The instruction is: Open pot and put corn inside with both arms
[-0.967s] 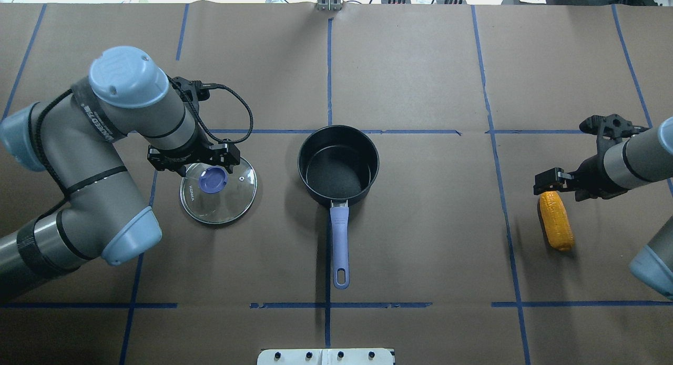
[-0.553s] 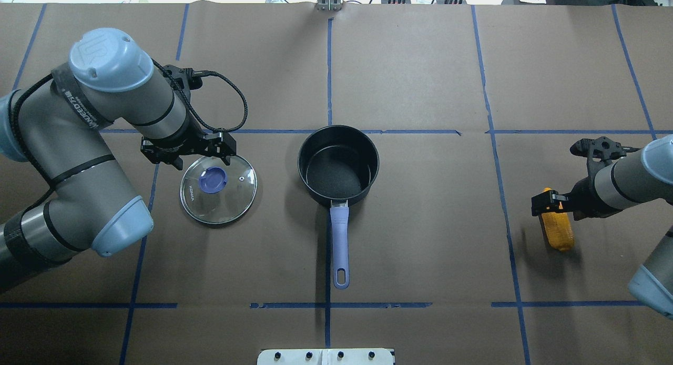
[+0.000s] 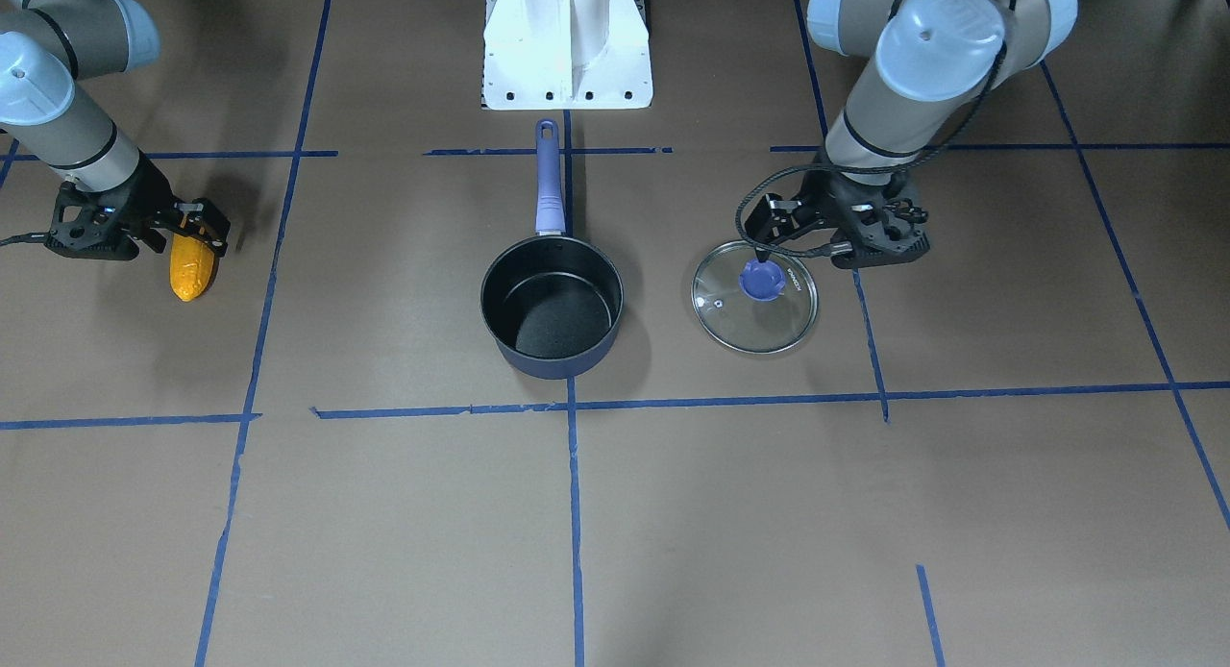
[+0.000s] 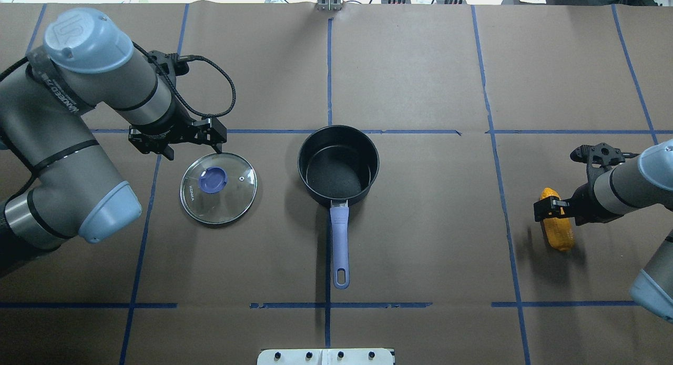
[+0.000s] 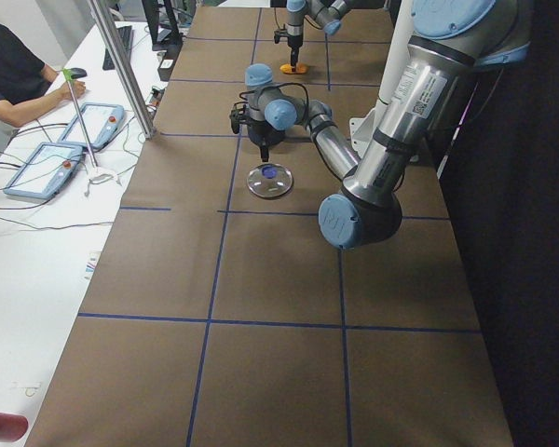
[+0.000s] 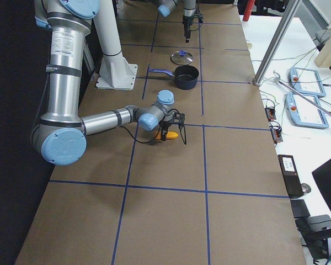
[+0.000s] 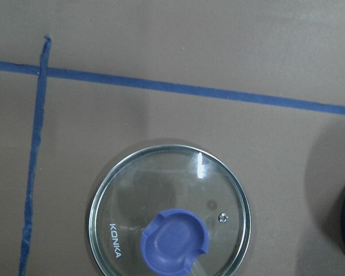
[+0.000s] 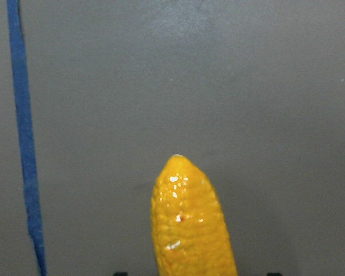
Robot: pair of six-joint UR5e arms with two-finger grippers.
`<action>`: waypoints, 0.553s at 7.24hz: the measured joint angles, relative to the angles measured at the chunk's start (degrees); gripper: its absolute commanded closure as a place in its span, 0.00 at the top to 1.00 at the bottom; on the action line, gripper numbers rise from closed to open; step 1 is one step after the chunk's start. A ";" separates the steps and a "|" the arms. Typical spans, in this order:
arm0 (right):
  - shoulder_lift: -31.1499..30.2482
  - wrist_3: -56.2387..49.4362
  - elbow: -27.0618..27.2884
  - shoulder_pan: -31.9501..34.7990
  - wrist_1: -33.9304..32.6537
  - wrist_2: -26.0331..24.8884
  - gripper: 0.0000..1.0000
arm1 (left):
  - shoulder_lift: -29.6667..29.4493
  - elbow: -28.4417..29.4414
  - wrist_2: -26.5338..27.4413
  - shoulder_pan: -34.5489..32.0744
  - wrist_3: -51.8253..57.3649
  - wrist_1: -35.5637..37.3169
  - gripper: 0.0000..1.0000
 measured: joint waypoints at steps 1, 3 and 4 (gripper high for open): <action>-0.13 0.00 0.01 0.00 0.00 -0.30 0.10 | 1.68 -0.87 -0.21 -1.30 2.15 0.01 1.00; -0.49 -0.06 0.83 0.24 0.04 -0.47 0.07 | 6.00 -2.99 -2.72 -5.64 7.42 0.06 1.00; -0.72 -0.08 1.95 0.34 0.00 -0.50 0.06 | 8.58 -3.64 -4.09 -8.50 11.41 0.07 1.00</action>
